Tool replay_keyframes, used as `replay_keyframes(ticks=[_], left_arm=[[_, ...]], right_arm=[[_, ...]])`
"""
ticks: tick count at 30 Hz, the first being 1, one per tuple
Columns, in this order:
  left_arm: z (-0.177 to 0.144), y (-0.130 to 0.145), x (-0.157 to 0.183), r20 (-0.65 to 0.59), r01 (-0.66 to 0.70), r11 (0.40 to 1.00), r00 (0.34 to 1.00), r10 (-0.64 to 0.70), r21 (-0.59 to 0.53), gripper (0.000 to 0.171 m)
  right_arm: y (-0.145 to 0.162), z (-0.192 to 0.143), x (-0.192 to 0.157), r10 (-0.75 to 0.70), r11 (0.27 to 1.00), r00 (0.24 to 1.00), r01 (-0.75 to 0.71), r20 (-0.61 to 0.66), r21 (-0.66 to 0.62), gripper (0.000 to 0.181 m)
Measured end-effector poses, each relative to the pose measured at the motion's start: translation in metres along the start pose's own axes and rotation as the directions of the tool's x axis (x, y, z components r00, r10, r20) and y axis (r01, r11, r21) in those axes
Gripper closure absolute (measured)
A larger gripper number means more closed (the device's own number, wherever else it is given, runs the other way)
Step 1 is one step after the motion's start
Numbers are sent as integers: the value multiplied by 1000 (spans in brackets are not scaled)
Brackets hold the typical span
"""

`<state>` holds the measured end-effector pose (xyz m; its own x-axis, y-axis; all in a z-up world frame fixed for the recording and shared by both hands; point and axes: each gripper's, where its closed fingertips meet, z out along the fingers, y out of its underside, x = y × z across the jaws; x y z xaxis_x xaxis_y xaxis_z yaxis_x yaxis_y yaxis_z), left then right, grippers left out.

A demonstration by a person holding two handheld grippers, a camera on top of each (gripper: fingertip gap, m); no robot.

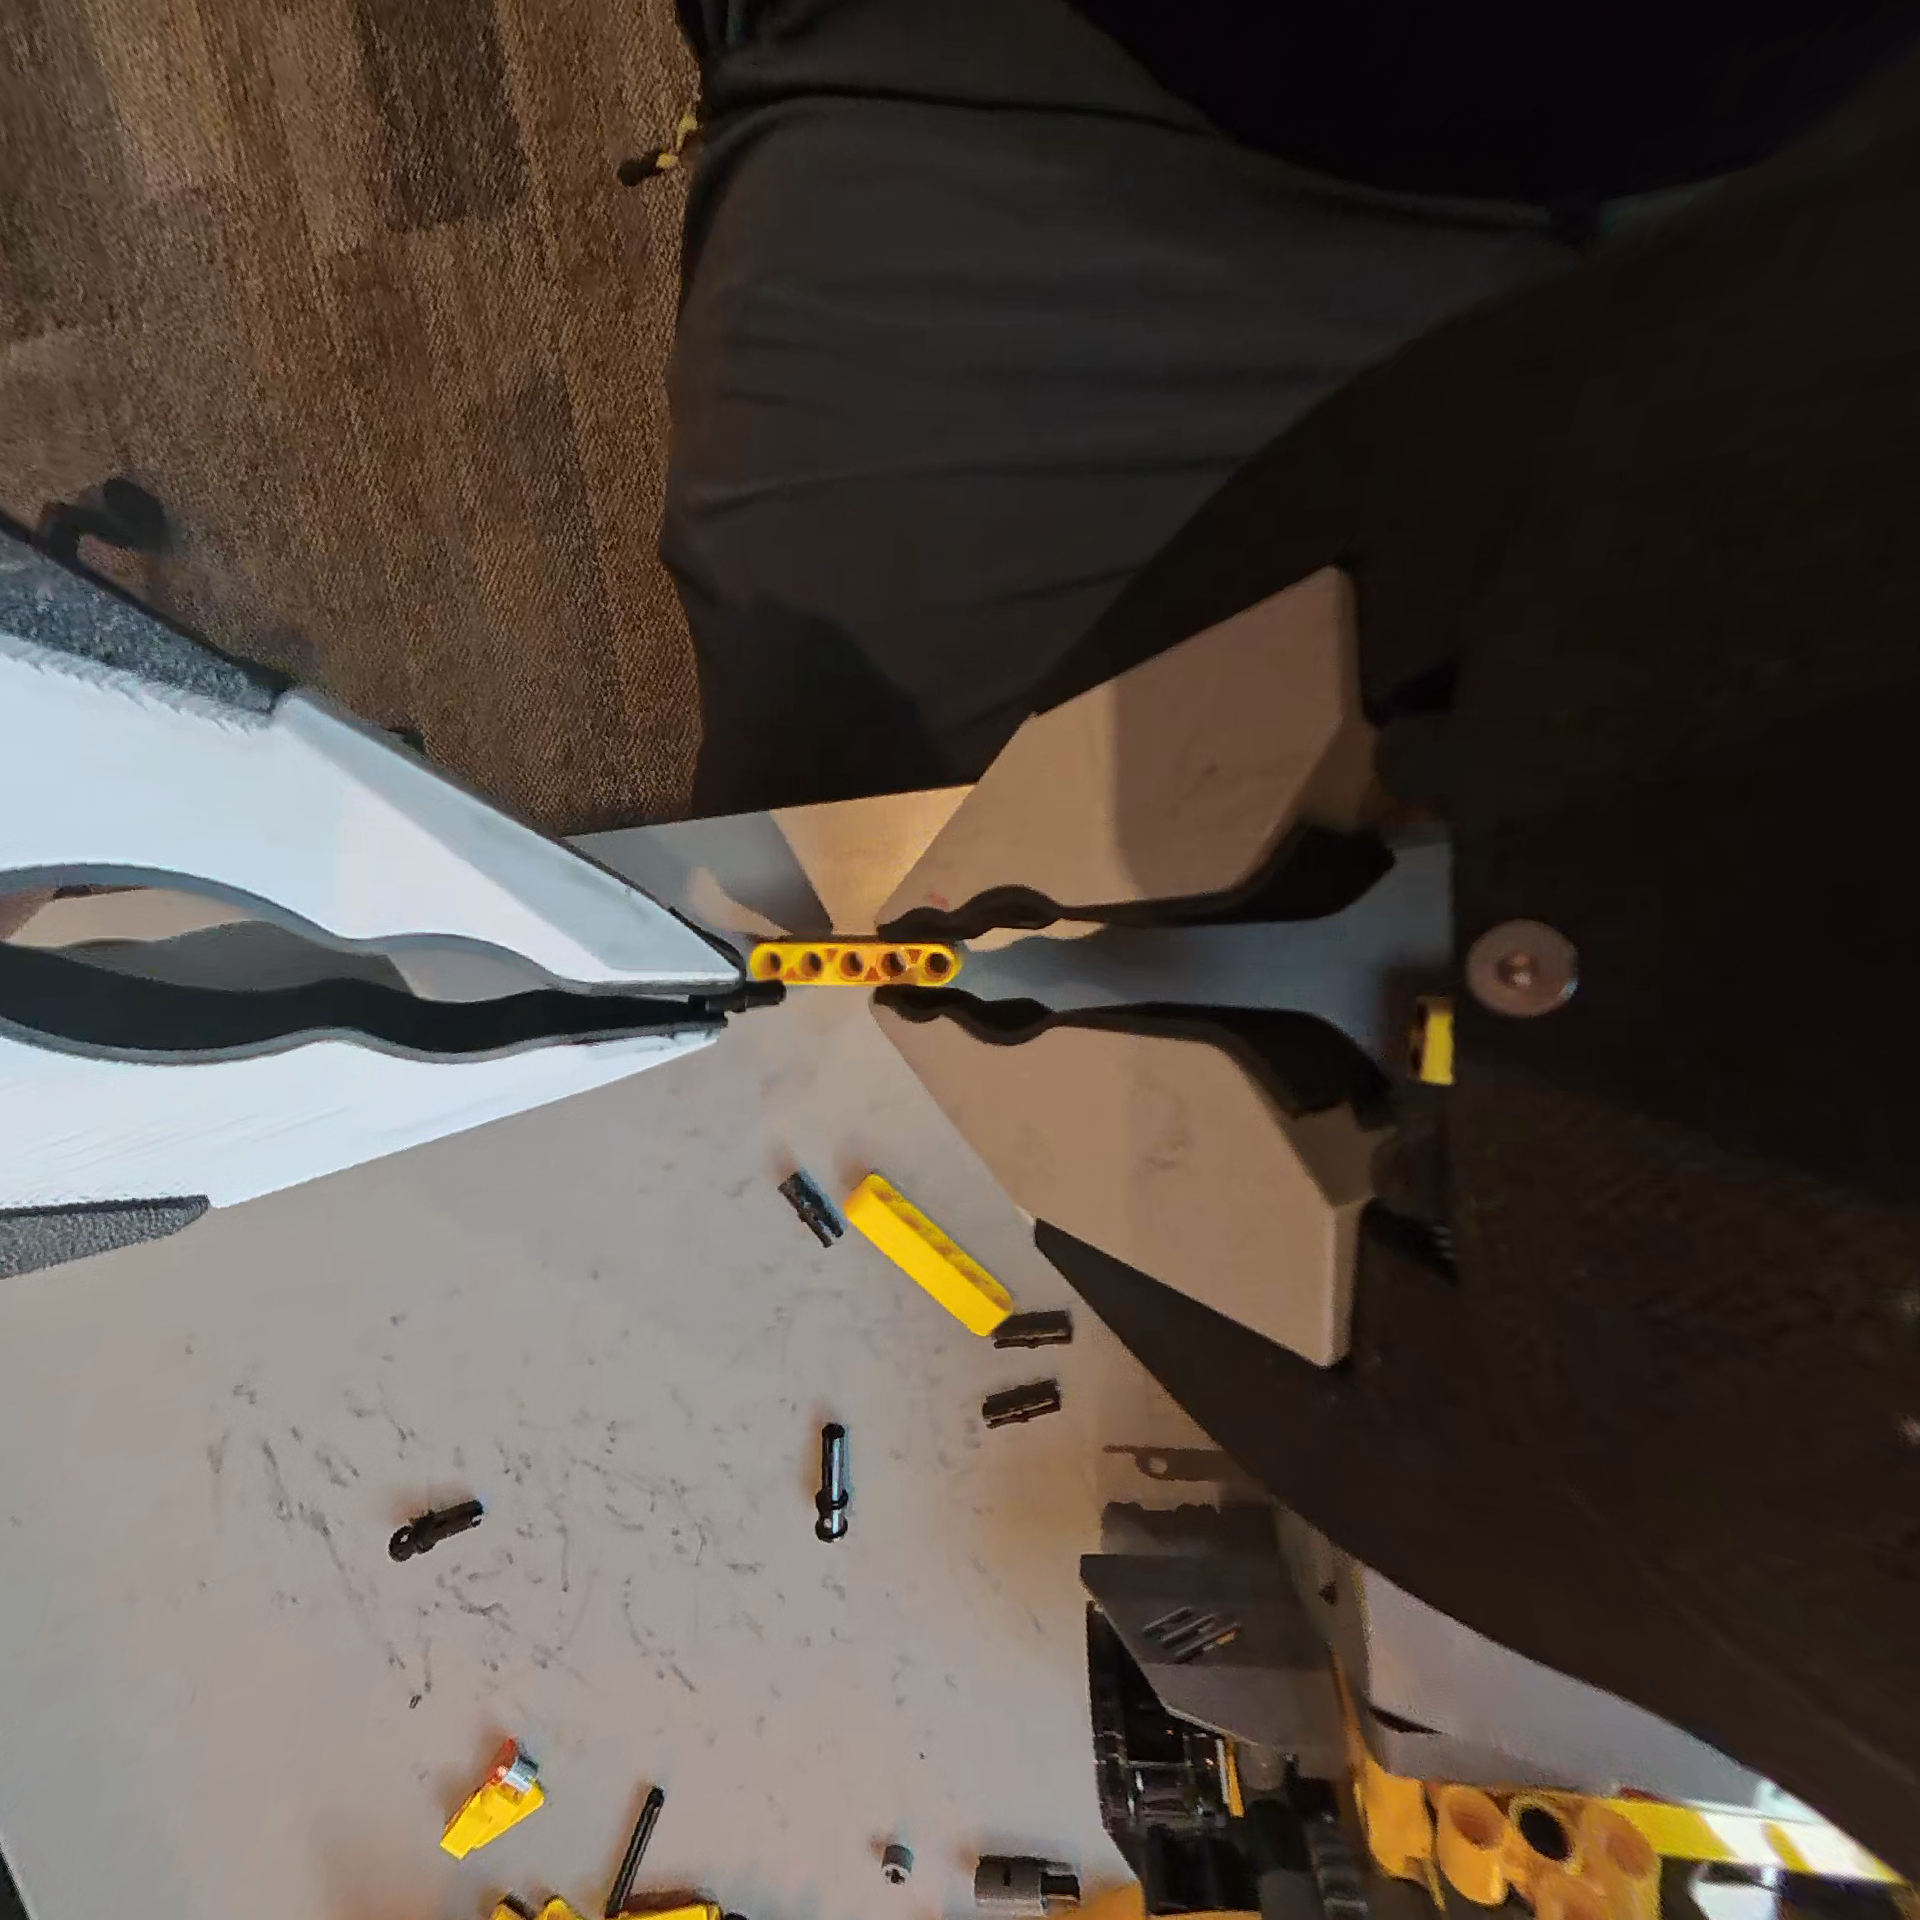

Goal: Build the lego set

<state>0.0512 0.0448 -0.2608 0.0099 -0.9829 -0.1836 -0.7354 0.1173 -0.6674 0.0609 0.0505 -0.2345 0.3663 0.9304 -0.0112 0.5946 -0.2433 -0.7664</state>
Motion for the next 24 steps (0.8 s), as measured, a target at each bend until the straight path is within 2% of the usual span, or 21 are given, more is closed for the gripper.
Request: replay_keyframes(ticks=[5,14,24], left_arm=[[-9,8,4,12,-9,1000,1000,9,5,167],[-29,29,3,22,-13,1000,1000,12,27,167],[-34,34,4,35,-28,998,999,26,60,167]], right_arm=[[1,7,-8,23,1000,1000,-23,5,-5,177],[-15,16,-17,67,998,998,-67,-1,5,177],[-24,27,-20,66,998,998,-66,-13,-22,177]])
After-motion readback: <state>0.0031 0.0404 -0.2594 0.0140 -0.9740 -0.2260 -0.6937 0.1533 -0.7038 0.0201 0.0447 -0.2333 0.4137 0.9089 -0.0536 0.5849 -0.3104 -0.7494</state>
